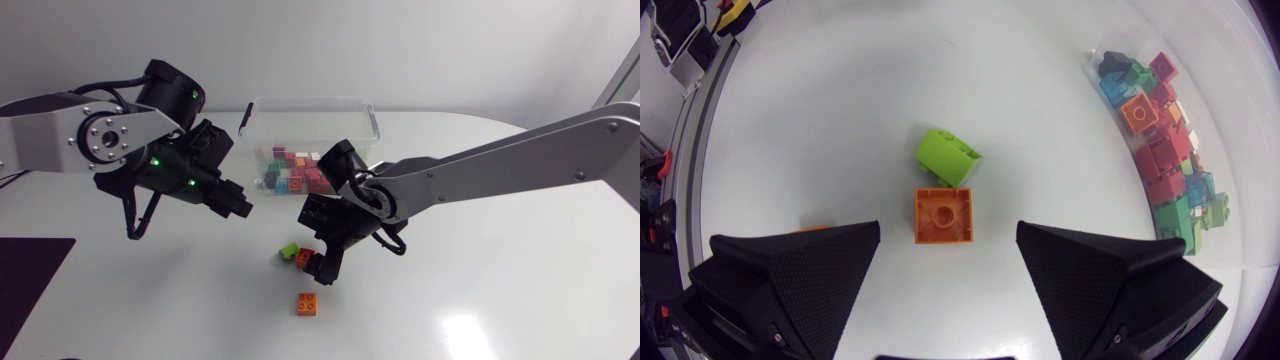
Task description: Place the duplo bricks in the container
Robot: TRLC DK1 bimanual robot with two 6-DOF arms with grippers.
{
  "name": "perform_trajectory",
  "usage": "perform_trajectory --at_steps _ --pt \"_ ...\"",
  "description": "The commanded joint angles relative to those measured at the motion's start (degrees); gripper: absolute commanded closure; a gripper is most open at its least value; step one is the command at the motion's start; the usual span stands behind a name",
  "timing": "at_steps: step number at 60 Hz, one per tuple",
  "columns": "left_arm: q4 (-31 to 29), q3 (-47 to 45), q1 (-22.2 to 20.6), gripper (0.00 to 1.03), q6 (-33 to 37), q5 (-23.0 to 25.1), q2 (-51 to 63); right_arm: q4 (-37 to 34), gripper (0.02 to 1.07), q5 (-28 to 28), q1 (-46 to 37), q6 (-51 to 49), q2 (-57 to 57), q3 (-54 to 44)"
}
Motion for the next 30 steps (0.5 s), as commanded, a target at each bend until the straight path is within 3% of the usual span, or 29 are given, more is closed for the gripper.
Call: perform_trajectory --at_steps 1,9,16,30 --pt "0.9 2.3 0.2 0.73 0.5 -0.2 -2.6 0.7 0.13 -0.3 0.4 -0.4 2.7 1.8" --pt "2.4 5.3 0.4 0.73 0.3 -0.2 -3.1 1.5 0.18 -0.3 0.6 -0.5 4.6 2.4" --pt "4.5 7.0 0.3 0.73 0.1 -0.2 -2.8 2.4 0.33 -0.3 0.9 -0.6 5.8 2.9" --pt "7.4 12.7 -0.2 0.73 -0.6 -0.2 1.4 3.5 0.76 -0.2 1.3 -0.4 6.9 3.1"
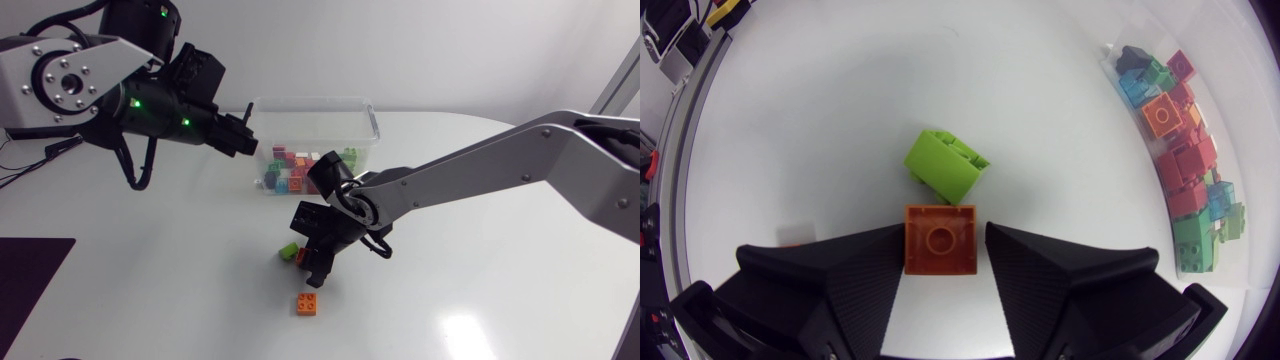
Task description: Place the duplo bricks in the container
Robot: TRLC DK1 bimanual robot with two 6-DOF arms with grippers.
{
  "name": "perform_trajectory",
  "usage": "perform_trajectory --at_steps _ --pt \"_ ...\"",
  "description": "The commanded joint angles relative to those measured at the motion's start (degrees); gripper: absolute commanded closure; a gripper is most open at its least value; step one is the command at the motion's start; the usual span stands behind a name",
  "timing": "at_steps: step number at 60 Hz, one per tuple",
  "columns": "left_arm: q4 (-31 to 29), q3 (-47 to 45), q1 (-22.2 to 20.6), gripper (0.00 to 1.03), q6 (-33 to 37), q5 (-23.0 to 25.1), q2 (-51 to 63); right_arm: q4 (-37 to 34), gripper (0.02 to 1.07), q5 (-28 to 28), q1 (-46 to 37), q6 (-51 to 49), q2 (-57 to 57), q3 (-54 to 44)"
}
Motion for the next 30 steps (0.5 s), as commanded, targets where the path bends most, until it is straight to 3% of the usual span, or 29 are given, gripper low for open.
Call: perform_trajectory --at_steps 1,30 --pt "1.0 4.8 -0.3 0.73 -0.6 -0.2 3.5 -0.2 0.76 -0.2 0.3 -0.5 1.3 1.2" --pt "3.7 26.4 1.0 0.73 -2.7 0.6 25.8 -6.1 0.76 -0.4 -7.2 -0.6 -15.3 -3.8"
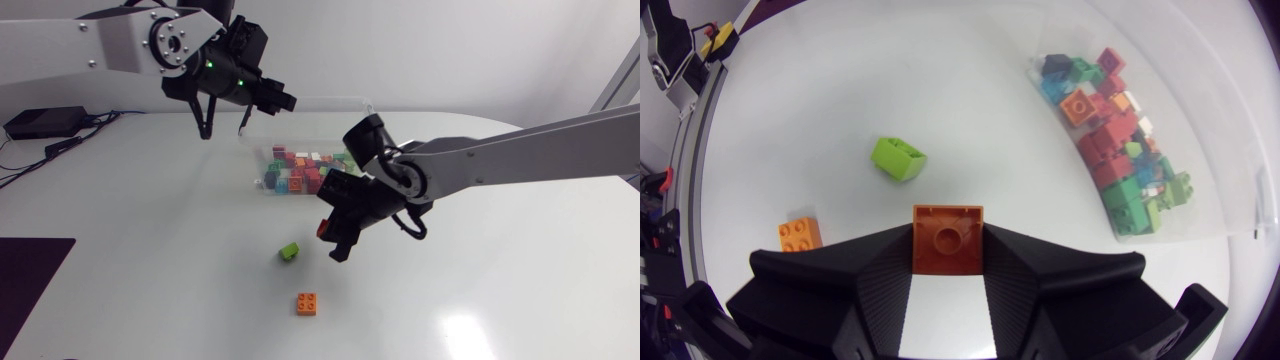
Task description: Place the duplo bricks in the container
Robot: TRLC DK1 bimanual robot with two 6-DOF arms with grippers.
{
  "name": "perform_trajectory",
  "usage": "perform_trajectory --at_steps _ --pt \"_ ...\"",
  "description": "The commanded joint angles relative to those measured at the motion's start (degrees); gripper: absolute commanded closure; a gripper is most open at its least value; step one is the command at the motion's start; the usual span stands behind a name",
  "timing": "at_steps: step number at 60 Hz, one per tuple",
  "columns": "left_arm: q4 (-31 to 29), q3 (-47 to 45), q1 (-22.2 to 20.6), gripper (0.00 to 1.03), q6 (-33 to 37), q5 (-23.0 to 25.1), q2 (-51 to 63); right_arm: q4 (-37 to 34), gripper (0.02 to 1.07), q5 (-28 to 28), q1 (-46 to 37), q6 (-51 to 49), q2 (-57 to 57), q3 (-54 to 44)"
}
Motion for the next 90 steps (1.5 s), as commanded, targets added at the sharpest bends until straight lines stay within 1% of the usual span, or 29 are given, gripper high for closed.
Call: perform_trajectory --at_steps 1,11,15,18,19,20,22,24,25,26,35,43,54,58,63,66,70,77,82,85,88,89,90 --pt "0.4 4.9 0.8 0.73 -1.8 0.5 5.1 -1.9 0.76 -0.5 -1.5 -0.7 -3.9 -1.0" --pt "0.9 12.4 1.3 0.72 -2.1 0.5 13.0 -4.8 0.76 -1.5 -4.3 -0.7 -9.5 -0.2" --pt "0.8 15.6 1.6 0.7 -2.1 0.4 16.2 -6.0 0.76 -2.2 -5.4 -0.7 -11.2 0.6" --pt "0.7 17.4 1.6 0.63 -2.2 0.4 17.8 -6.7 0.76 -3.1 -6.3 -0.7 -12.2 1.5" --pt "0.5 18.6 1.7 0.53 -2.2 0.2 18.8 -6.8 0.76 -3.3 -6.5 -0.7 -12.5 1.9" --pt "0.4 19.1 1.8 0.48 -2.2 0.1 19.3 -7.0 0.76 -3.5 -6.8 -0.7 -12.7 2.1" --pt "0.2 20.6 1.8 0.27 -2.0 -0.8 20.8 -7.4 0.76 -3.7 -7.4 -0.7 -13.0 3.1" --pt "-0.2 22.0 1.9 0.12 -1.8 -1.5 22.0 -7.7 0.76 -4.2 -8.1 -0.4 -13.1 4.0" --pt "-0.2 22.0 1.9 0.12 -1.8 -1.5 22.1 -7.9 0.76 -4.5 -8.4 -0.4 -13.2 4.4" --pt "-0.7 22.9 2.0 0.06 -1.7 -1.8 22.8 -8.1 0.76 -4.6 -8.7 -0.3 -13.2 5.0" --pt "-2.2 22.7 3.1 0.05 -1.1 -1.8 21.8 -8.0 0.76 -5.9 -11.1 1.6 -13.1 9.3" --pt "-3.0 17.7 3.7 0.05 -0.8 -1.8 16.0 -6.1 0.76 -6.6 -12.6 3.9 -11.6 12.6" --pt "-3.4 3.1 3.9 0.05 1.2 -1.4 1.7 -1.2 0.76 -6.7 -14.0 8.1 -7.5 17.2" --pt "-3.7 -1.1 3.8 0.05 2.0 -0.3 -2.9 0.1 0.76 -6.7 -14.1 8.9 -5.6 18.8" --pt "-4.5 -5.8 3.5 0.05 3.7 -0.2 -7.9 3.1 0.76 -6.6 -14.2 10.4 -3.2 20.0" --pt "-5.9 -7.8 3.3 0.05 4.6 0.2 -10.0 3.8 0.76 -6.6 -14.2 10.9 -1.5 21.3" --pt "-6.9 -11.0 3.3 0.05 5.0 1.2 -12.8 7.5 0.76 -6.3 -14.2 11.9 0.3 21.6" --pt "-7.6 -16.1 2.4 0.05 6.7 2.6 -15.8 11.0 0.76 -4.6 -13.9 12.9 4.0 23.7" --pt "-7.4 -20.1 0.9 0.05 8.7 2.9 -17.6 11.1 0.76 -3.9 -13.5 13.4 8.3 27.1" --pt "-7.3 -22.5 0.4 0.05 9.2 4.0 -17.8 11.3 0.76 -2.7 -13.1 13.4 11.2 29.5" --pt "-7.3 -24.1 -0.3 0.05 10.2 4.9 -17.8 11.0 0.69 -2.0 -12.8 13.4 13.8 31.9" --pt "-7.3 -25.3 -0.8 0.05 11.3 5.6 -17.8 10.6 0.59 -1.6 -12.8 13.4 15.2 33.4" --pt "-7.3 -25.8 -0.9 0.05 11.8 5.8 -17.8 10.5 0.54 -1.3 -12.7 13.4 15.7 34.0"
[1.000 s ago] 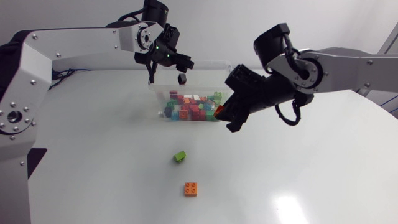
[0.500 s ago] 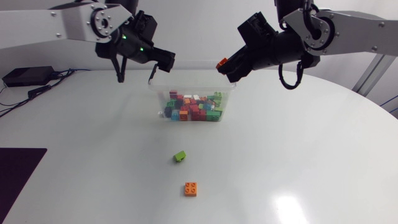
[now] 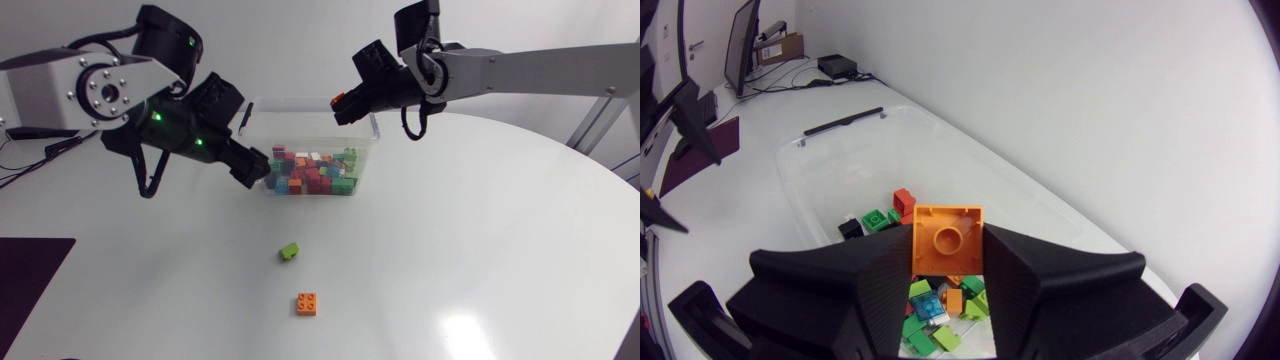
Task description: Place the duplo bricks in the container
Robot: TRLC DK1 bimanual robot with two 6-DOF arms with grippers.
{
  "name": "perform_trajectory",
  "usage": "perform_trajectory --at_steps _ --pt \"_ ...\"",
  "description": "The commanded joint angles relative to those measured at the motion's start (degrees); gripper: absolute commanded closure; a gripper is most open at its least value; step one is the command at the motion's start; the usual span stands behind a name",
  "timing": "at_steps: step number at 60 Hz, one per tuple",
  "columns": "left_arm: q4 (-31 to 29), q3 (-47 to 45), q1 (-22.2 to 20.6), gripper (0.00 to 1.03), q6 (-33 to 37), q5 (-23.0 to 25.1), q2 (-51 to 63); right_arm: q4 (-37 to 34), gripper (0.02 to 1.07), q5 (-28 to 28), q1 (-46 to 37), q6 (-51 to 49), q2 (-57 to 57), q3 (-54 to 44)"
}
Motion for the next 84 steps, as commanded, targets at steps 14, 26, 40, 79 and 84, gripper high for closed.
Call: perform_trajectory --at_steps 14,26,40,79,84 --pt "0.9 -8.4 -3.0 0.05 8.9 2.9 0.2 -0.2 0.07 4.6 0.6 0.8 5.9 7.2" --pt "5.5 -14.6 -7.4 0.06 8.4 -2.2 -0.9 0.9 0.07 4.0 -1.0 -0.3 -5.4 -5.5" --pt "13.0 -20.7 -14.3 0.06 6.6 -13.7 1.1 2.6 0.07 3.8 -1.6 -1.3 -18.9 -20.2" --pt "18.3 -17.8 -23.0 0.08 2.5 -25.6 14.4 1.0 0.07 5.2 1.7 -1.6 -45.0 -48.0" --pt "18.3 -16.9 -23.1 0.1 2.3 -25.7 15.9 -0.2 0.07 5.9 3.1 -1.7 -47.3 -49.4"
